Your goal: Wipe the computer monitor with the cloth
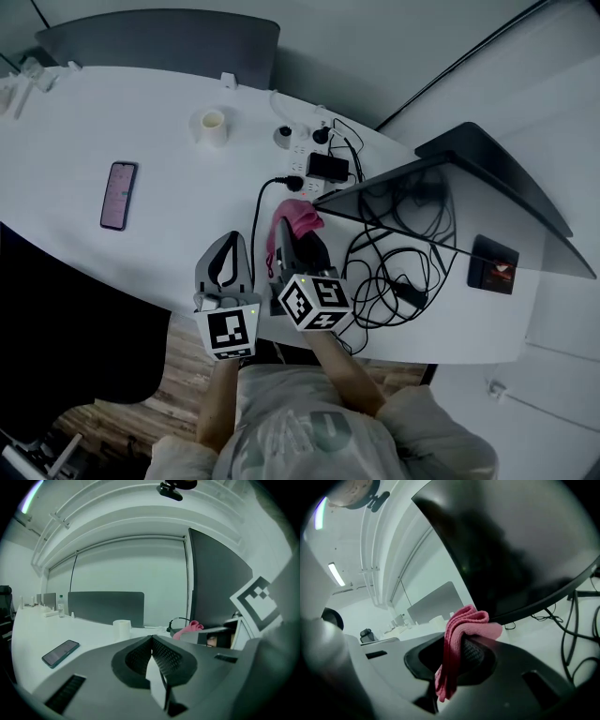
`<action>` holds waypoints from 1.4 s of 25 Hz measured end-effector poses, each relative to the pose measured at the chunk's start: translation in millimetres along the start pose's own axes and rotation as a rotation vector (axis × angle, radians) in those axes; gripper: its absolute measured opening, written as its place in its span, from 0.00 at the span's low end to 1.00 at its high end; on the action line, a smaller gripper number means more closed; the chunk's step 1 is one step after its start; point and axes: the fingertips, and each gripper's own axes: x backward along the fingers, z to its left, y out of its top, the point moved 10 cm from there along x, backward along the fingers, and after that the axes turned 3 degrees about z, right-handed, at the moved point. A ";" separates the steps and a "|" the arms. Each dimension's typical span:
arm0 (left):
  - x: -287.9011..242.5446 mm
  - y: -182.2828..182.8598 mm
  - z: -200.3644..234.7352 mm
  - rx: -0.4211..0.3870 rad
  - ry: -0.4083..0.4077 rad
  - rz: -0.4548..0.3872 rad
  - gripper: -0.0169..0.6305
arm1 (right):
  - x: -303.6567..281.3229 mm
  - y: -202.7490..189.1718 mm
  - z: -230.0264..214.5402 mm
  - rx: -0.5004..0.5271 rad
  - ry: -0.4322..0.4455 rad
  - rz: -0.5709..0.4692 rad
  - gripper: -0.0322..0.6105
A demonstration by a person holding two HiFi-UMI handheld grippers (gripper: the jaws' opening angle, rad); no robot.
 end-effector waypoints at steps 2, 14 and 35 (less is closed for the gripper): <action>1.6 0.3 0.2 0.004 0.003 -0.003 0.05 | -4.6 5.6 -3.9 -0.010 -0.030 -0.019 0.14; 3.8 6.0 -3.2 0.003 0.010 -0.031 0.05 | -4.5 26.2 2.1 -0.036 -0.034 -0.084 0.14; 43.8 132.2 -8.7 -0.064 0.046 -0.274 0.05 | 67.5 166.3 83.8 0.077 0.102 -0.459 0.14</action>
